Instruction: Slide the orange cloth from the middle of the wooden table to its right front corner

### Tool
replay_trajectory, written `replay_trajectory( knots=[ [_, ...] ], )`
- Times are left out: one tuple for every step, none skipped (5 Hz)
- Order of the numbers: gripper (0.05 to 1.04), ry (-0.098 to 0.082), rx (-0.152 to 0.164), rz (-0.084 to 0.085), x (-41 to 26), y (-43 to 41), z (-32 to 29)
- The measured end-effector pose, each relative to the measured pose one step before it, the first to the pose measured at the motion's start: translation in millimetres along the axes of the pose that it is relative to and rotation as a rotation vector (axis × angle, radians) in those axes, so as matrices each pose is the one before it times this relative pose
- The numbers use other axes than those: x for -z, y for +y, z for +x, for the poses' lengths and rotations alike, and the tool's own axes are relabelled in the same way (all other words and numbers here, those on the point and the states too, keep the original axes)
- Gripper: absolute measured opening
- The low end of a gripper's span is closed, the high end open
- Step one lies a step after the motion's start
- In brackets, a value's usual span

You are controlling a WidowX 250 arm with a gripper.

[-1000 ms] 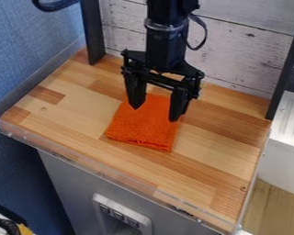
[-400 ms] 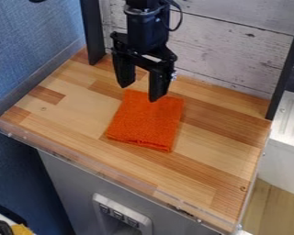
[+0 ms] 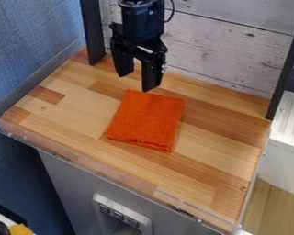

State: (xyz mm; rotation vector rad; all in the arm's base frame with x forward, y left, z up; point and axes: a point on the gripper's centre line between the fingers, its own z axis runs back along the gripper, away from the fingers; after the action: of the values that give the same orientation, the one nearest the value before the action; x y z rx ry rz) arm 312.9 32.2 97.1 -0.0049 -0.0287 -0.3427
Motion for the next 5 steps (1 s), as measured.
replay_trajectory(
  knots=[
    [0.999,0.0006,0.0423,0.0016,-2.93,7.93,4.65],
    [0.952,0.016,0.0288,-0.006,4.15,5.39,4.53],
    [0.672,0.0021,0.0219,0.0005,9.28,3.15,2.63],
    [0.369,0.008,0.0118,-0.0017,16.08,5.73,0.24],
    [0.154,0.0051,0.0089,-0.0034,17.41,0.16,-1.77]
  ],
)
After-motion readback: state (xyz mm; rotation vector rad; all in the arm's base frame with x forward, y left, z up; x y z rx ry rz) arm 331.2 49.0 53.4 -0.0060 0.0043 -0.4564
